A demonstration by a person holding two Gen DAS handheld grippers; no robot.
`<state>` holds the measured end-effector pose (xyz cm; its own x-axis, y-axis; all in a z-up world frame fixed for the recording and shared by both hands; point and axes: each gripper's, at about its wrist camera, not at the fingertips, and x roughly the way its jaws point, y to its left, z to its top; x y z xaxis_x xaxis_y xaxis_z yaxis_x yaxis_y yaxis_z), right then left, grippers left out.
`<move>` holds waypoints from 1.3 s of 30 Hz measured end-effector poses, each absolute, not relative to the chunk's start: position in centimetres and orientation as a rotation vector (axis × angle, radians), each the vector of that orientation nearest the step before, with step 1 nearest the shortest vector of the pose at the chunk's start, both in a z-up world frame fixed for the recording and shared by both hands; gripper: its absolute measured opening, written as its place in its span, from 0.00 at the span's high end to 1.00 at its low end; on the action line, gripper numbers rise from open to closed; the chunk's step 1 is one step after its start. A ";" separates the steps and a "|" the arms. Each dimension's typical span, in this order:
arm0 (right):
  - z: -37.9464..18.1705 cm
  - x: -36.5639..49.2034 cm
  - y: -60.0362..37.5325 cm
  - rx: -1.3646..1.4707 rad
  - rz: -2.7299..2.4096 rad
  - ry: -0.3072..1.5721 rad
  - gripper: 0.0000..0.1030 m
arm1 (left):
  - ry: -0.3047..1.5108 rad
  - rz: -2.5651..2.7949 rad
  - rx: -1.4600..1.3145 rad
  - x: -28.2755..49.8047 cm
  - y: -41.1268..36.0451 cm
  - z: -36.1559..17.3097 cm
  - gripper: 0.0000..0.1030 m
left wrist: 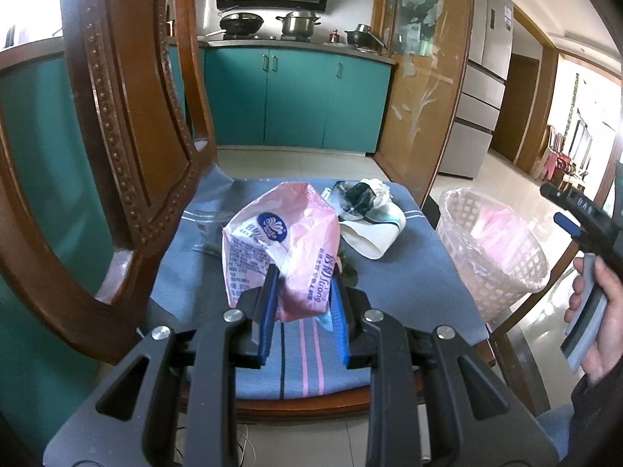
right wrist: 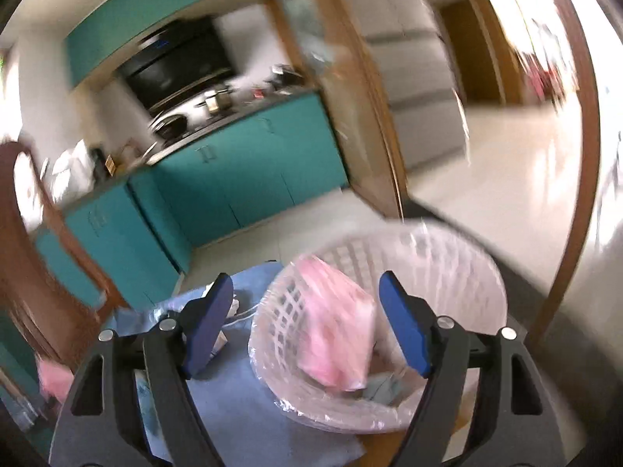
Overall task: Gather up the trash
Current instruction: 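Carry the pink bag over the wastebasket and release it with the right gripper, then carry the pink printed bag over the wastebasket and release it with the left gripper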
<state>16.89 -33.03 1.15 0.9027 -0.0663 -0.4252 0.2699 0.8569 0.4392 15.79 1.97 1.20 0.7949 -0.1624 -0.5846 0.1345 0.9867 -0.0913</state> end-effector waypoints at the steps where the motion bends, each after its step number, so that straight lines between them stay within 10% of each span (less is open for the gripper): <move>1: 1.6 15.9 -33.1 0.524 -0.191 0.374 0.24 | 0.630 -0.165 -0.044 15.8 1.9 1.2 0.75; 19: 4.3 6.3 -35.9 0.594 -0.370 -0.062 0.08 | 0.603 -0.613 0.047 21.7 -21.5 4.7 0.70; 21: 4.1 6.8 -36.4 0.604 -0.368 -0.037 0.08 | 0.629 -0.611 0.060 23.4 -24.0 4.0 0.25; 22: 3.9 7.0 -36.6 0.612 -0.360 -0.020 0.08 | 0.641 -0.573 0.068 24.0 -24.5 3.3 0.21; 39: 1.8 14.6 -22.8 0.307 0.052 0.497 0.08 | 0.613 -0.132 0.014 15.2 -1.4 1.0 0.06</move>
